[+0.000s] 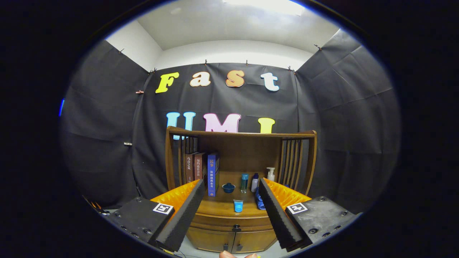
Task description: Pull open the drawer, take out the items inside it, and place them on the countertop above the cabinet.
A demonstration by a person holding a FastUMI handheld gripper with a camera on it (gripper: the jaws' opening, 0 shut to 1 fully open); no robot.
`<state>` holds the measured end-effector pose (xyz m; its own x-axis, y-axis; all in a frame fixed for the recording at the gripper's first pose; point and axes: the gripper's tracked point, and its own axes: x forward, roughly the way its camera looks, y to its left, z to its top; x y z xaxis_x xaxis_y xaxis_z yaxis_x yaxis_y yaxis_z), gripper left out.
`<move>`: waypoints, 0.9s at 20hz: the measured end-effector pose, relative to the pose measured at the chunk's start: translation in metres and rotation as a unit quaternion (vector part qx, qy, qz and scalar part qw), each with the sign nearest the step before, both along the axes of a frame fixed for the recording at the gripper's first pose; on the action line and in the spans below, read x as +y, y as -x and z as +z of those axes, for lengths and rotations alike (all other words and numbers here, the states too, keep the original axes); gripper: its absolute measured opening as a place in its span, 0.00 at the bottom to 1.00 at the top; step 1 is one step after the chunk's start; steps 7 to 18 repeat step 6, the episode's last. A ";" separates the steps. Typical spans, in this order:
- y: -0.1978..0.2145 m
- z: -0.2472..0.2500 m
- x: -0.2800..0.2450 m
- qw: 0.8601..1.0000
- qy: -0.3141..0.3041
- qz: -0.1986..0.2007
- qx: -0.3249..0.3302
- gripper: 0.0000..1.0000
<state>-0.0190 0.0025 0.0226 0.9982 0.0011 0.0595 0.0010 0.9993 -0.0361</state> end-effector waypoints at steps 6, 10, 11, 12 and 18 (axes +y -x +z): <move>0.000 0.000 0.001 1.000 0.000 0.001 0.001 0.99; 0.000 0.000 0.001 1.000 0.000 0.001 0.001 0.99; 0.000 0.000 0.001 1.000 0.000 0.001 0.001 0.99; 0.000 0.000 0.001 1.000 0.000 0.001 0.001 0.99; 0.000 0.000 0.001 1.000 0.000 0.001 0.001 0.99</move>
